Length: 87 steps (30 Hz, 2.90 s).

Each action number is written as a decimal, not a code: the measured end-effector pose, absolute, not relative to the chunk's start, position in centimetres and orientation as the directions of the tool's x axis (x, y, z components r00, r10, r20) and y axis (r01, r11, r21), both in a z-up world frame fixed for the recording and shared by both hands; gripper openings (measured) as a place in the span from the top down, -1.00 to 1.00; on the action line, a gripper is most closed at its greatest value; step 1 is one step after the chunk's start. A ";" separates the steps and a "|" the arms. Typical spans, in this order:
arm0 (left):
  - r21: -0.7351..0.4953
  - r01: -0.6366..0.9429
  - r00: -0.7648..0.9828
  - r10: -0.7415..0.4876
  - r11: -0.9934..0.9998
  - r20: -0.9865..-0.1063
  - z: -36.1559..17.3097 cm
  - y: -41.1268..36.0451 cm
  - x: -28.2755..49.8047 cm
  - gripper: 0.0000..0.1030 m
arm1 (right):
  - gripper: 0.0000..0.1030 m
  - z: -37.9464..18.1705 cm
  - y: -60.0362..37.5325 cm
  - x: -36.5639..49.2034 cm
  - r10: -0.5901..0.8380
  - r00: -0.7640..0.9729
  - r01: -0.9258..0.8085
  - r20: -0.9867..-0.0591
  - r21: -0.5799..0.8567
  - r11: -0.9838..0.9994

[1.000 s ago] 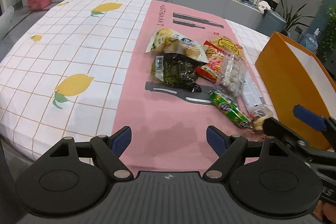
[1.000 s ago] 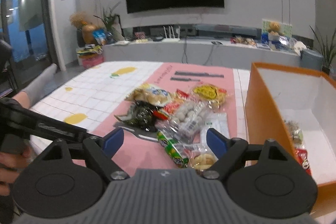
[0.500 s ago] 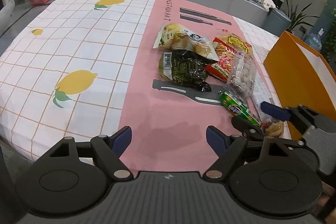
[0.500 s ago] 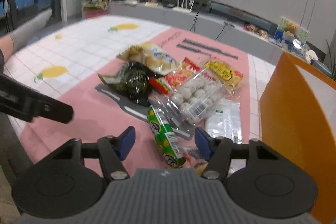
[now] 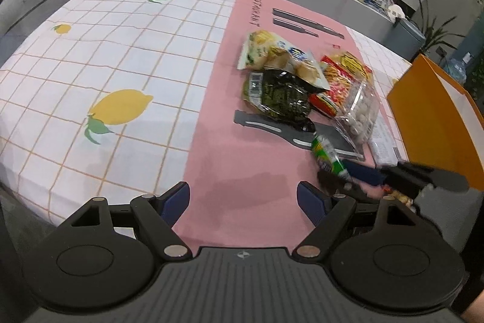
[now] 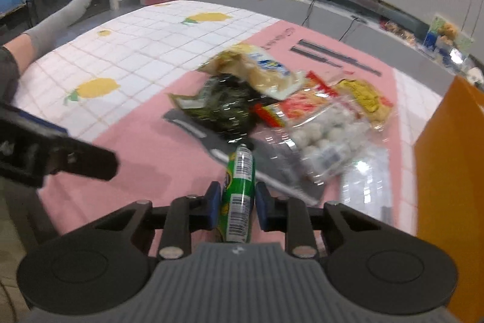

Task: Organize snacks
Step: 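Lift the green sausage stick with the right tool while the left tool grasps the bread bun bag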

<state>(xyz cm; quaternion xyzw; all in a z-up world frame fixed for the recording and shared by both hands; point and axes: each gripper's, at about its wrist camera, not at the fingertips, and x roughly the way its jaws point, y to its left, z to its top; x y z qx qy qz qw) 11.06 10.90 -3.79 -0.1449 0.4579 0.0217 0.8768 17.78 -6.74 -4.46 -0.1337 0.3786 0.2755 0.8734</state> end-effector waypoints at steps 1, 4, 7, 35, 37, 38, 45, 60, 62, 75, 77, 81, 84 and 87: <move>-0.234 -0.178 0.581 -0.090 0.956 -0.809 -3.8 11.1 11.0 -0.83 | 0.22 -4.6 -6.5 17.6 0.383 0.550 -0.582 -0.742 -0.011 0.813; -0.243 -0.196 0.590 -0.084 0.950 -0.803 -3.6 11.7 10.9 -0.83 | -0.38 -5.3 -6.3 17.3 0.408 0.545 -0.565 -0.733 0.040 0.824; -0.258 -0.213 0.592 -0.085 0.943 -0.801 -3.5 12.3 10.7 -0.83 | -0.65 -5.8 -5.9 16.7 0.427 0.559 -0.572 -0.711 0.041 0.819; -0.312 -0.265 0.590 -0.102 0.912 -0.801 -3.6 13.9 10.4 -0.83 | 0.58 -8.1 -6.6 13.0 0.521 0.715 -0.583 -0.466 0.014 0.813; -0.316 -0.268 0.594 -0.102 0.910 -0.798 -3.6 14.0 10.3 -0.82 | 0.58 -8.1 -6.9 13.0 0.523 0.717 -0.576 -0.461 0.031 0.817; -0.318 -0.270 0.595 -0.102 0.909 -0.797 -3.6 14.0 10.3 -0.82 | 0.59 -8.1 -7.1 13.1 0.528 0.715 -0.577 -0.458 0.040 0.816; -0.321 -0.269 0.599 -0.103 0.908 -0.794 -3.6 14.2 10.2 -0.81 | 0.60 -8.1 -7.5 12.6 0.536 0.713 -0.575 -0.452 0.058 0.816; -0.312 -0.159 0.662 -0.133 0.937 -0.737 -2.4 12.4 9.5 -0.75 | 0.60 -2.0 -10.4 11.3 0.540 0.769 -0.536 -0.342 0.114 0.836; -0.294 -0.138 0.663 -0.132 0.946 -0.737 -2.4 11.7 9.5 -0.75 | 0.60 -0.4 -11.6 11.1 0.527 0.789 -0.520 -0.317 0.113 0.846; -0.308 -0.015 0.647 -0.226 0.951 -0.728 -2.5 6.6 9.8 -0.75 | 0.60 5.2 -20.7 11.2 0.413 0.872 -0.383 -0.262 0.157 0.910; -0.298 -0.004 0.643 -0.226 0.954 -0.731 -2.5 5.5 10.1 -0.75 | 0.60 5.4 -21.6 11.3 0.410 0.872 -0.382 -0.267 0.150 0.912; -0.268 0.026 0.623 -0.226 0.963 -0.749 -2.9 3.1 11.1 -0.76 | 0.60 5.6 -23.3 11.1 0.381 0.893 -0.354 -0.240 0.149 0.923; -0.252 0.043 0.616 -0.225 0.967 -0.755 -3.2 1.3 12.0 -0.75 | 0.60 5.9 -24.4 11.4 0.365 0.905 -0.334 -0.219 0.169 0.927; -0.251 0.059 0.607 -0.234 0.966 -0.760 -3.6 -0.4 13.0 -0.76 | 0.60 5.8 -24.7 11.3 0.359 0.909 -0.329 -0.214 0.162 0.930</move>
